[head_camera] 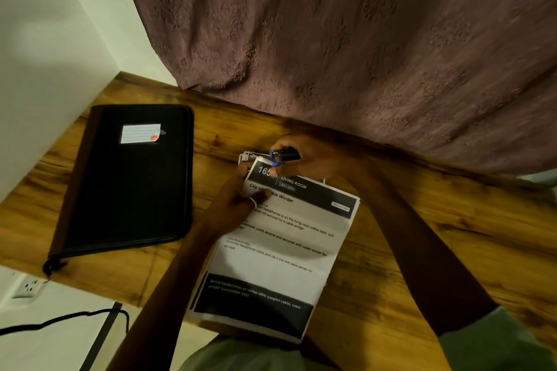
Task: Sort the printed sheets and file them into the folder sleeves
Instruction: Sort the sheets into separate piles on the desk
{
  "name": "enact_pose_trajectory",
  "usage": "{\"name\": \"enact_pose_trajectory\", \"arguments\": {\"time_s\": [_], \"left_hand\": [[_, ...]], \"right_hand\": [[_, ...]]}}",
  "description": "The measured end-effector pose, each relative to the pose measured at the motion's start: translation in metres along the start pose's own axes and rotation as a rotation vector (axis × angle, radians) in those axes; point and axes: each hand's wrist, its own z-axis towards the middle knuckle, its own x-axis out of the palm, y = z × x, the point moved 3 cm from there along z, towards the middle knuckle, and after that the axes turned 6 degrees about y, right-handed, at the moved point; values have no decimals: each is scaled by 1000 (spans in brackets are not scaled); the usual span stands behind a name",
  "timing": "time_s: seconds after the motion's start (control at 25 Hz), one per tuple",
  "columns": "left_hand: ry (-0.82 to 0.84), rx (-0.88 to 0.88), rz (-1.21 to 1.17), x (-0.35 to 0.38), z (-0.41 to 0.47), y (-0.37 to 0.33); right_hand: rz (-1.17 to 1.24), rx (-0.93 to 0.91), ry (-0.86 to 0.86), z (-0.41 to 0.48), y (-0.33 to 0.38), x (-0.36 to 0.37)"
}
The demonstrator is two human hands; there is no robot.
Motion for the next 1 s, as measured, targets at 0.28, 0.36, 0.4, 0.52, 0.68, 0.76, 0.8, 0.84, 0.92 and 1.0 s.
{"name": "enact_pose_trajectory", "arguments": {"time_s": [0.28,0.36,0.4,0.52,0.68,0.76,0.8,0.84,0.92,1.0], "left_hand": [[20,151,87,6,0,-14],[24,151,80,5,3,-10],[28,144,72,4,4,-8],[38,108,37,5,4,-7],[29,122,6,4,6,-3],[23,104,-28,4,8,-1],[17,88,-46,4,9,-1],[9,75,-53,5,9,0],[3,62,-55,5,10,0],[2,53,-61,5,11,2]], "right_hand": [[-183,-26,208,116,-195,30],[-15,80,385,59,-102,23],[-43,82,386,47,-61,19],[-165,-5,462,52,-14,5],[-251,12,504,55,-23,9],[-266,-22,502,54,-13,6],[-269,-12,500,55,-13,7],[-271,-7,506,58,-17,8],[-270,-10,506,59,-18,9],[-251,-17,504,60,-19,9]]}}
